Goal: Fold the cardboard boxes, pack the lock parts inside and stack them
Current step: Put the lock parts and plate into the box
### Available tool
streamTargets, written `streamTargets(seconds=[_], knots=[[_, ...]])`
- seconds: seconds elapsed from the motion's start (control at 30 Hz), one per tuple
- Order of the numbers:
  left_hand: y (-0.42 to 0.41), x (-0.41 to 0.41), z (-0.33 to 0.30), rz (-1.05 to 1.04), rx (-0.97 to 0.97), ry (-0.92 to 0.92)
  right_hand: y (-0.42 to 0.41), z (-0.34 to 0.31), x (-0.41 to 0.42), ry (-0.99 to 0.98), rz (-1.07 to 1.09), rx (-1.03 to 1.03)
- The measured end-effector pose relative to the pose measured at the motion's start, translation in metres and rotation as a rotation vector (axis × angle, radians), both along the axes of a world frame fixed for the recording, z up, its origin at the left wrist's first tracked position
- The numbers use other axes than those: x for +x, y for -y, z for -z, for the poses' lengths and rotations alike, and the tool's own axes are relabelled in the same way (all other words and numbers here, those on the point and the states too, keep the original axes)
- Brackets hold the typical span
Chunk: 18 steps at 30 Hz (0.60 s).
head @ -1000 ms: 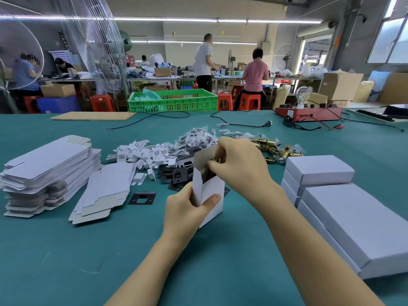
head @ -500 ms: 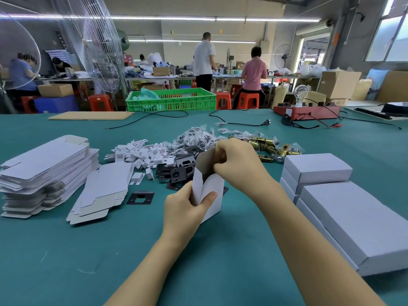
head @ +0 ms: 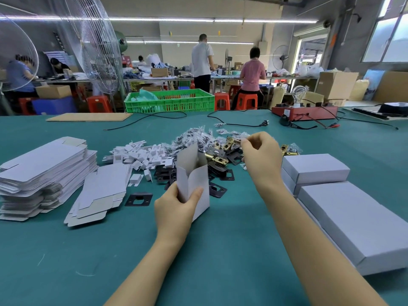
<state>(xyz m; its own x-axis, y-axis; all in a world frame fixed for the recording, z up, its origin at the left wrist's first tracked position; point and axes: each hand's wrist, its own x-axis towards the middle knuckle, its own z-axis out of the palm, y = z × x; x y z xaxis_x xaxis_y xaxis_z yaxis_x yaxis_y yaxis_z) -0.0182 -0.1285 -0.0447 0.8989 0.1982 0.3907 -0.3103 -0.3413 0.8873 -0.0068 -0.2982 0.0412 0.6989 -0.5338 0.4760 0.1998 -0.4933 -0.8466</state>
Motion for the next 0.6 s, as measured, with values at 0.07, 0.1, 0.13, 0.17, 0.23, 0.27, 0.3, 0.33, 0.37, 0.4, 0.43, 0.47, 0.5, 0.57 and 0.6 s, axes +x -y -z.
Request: streamTargets(seconds=[0.07, 0.1, 0.13, 0.17, 0.23, 0.27, 0.3, 0.33, 0.37, 0.4, 0.43, 0.47, 0.5, 0.57, 0.6], knots=[[-0.004, 0.003, -0.001, -0.088, -0.027, -0.026, 0.004, 0.008, 0.005, 0.004, 0.028, 0.046], [-0.006, 0.005, -0.002, -0.124, -0.041, -0.039, 0.004, 0.013, 0.008, -0.003, 0.05, 0.052], [-0.007, 0.006, -0.002, -0.147, -0.055, -0.05, 0.005, 0.019, 0.01, -0.013, 0.075, 0.047], [-0.007, 0.006, -0.003, -0.157, -0.067, -0.058, 0.004, 0.026, 0.012, -0.027, 0.09, 0.029], [-0.007, 0.007, -0.004, -0.159, -0.074, -0.074, 0.003, 0.041, 0.015, -0.082, 0.054, -0.07], [-0.007, 0.007, -0.003, -0.161, -0.071, -0.08, 0.004, 0.048, 0.016, -0.129, 0.007, -0.154], [-0.007, 0.008, -0.003, -0.162, -0.069, -0.085, 0.004, 0.055, 0.018, -0.186, -0.049, -0.244], [-0.007, 0.008, -0.002, -0.16, -0.069, -0.09, 0.005, 0.061, 0.02, -0.243, -0.104, -0.322], [-0.007, 0.008, -0.002, -0.158, -0.071, -0.094, 0.004, 0.067, 0.021, -0.293, -0.153, -0.383], [-0.007, 0.008, -0.002, -0.156, -0.076, -0.095, 0.003, 0.071, 0.021, -0.333, -0.201, -0.431], [-0.007, 0.008, -0.002, -0.155, -0.084, -0.094, 0.001, 0.073, 0.021, -0.363, -0.246, -0.47], [-0.007, 0.008, -0.003, -0.155, -0.091, -0.092, -0.001, 0.075, 0.022, -0.384, -0.288, -0.503], [-0.007, 0.008, -0.003, -0.154, -0.097, -0.09, -0.003, 0.077, 0.022, -0.403, -0.326, -0.533], [-0.007, 0.008, -0.003, -0.158, -0.106, -0.086, -0.006, 0.08, 0.022, -0.445, -0.376, -0.6], [-0.007, 0.008, -0.003, -0.162, -0.115, -0.085, -0.007, 0.082, 0.021, -0.455, -0.383, -0.629]])
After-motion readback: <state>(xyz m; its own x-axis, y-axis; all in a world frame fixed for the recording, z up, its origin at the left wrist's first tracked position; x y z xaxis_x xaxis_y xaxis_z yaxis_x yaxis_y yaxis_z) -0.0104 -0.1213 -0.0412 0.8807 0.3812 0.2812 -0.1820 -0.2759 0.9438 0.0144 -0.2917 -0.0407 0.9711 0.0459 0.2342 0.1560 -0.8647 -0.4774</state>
